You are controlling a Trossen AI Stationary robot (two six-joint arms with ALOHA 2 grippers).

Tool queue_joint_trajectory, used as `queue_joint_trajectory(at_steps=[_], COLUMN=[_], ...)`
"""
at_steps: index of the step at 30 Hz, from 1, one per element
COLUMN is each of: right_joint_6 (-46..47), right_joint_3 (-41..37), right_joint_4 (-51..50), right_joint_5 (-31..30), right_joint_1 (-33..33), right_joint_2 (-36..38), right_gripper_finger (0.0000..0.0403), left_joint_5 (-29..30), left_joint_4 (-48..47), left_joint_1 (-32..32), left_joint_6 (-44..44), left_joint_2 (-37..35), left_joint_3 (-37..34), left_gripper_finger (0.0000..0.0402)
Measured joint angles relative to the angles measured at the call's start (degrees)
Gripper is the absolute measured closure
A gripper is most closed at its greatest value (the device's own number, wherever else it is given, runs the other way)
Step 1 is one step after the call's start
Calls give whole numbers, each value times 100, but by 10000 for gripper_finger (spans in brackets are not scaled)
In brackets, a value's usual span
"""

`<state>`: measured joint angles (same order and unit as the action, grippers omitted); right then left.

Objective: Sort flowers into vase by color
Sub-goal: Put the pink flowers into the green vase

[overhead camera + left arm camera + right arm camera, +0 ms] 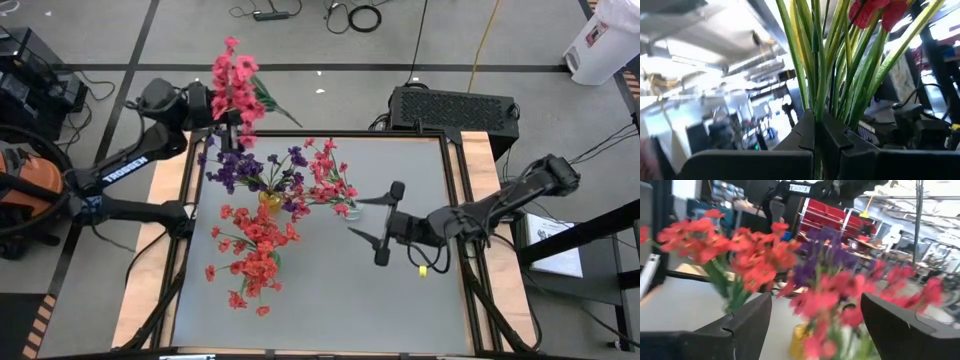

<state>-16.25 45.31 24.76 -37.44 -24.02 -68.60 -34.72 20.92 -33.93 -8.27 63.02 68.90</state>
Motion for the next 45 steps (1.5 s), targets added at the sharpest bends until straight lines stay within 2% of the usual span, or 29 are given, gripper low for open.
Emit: queue_joint_trajectory(at_steps=[6,11,15,22,28,35,45], right_joint_6=[-397,-510,-594,-621,-650,-1063,-1121], right_joint_3=[1290,2177,2581,2694,2694,2694,2694], right_joint_4=[-1314,-1984,-2180,-2237,-2238,-1887,-1622], right_joint_5=[-207,-193,-139,74,239,-8,-9], right_joint_1=[182,473,719,1028,1124,1125,1095], right_joint_2=[0,1,2,-19,-256,-435,-407], right_gripper_finger=[104,104,104,104,104,104,104], left_joint_5=[-91,-262,-273,-273,-282,-372,-566], left_joint_4=[759,1058,1284,1912,1922,1864,1862], left_joint_1=[213,474,665,933,1252,1614,1920], left_joint_6=[1,-135,-162,-158,-162,-154,-118], left_joint_2=[217,410,598,1035,1572,2177,2610], left_joint_3=[0,0,0,19,540,1087,1252], left_gripper_finger=[393,393,393,393,393,393,393])
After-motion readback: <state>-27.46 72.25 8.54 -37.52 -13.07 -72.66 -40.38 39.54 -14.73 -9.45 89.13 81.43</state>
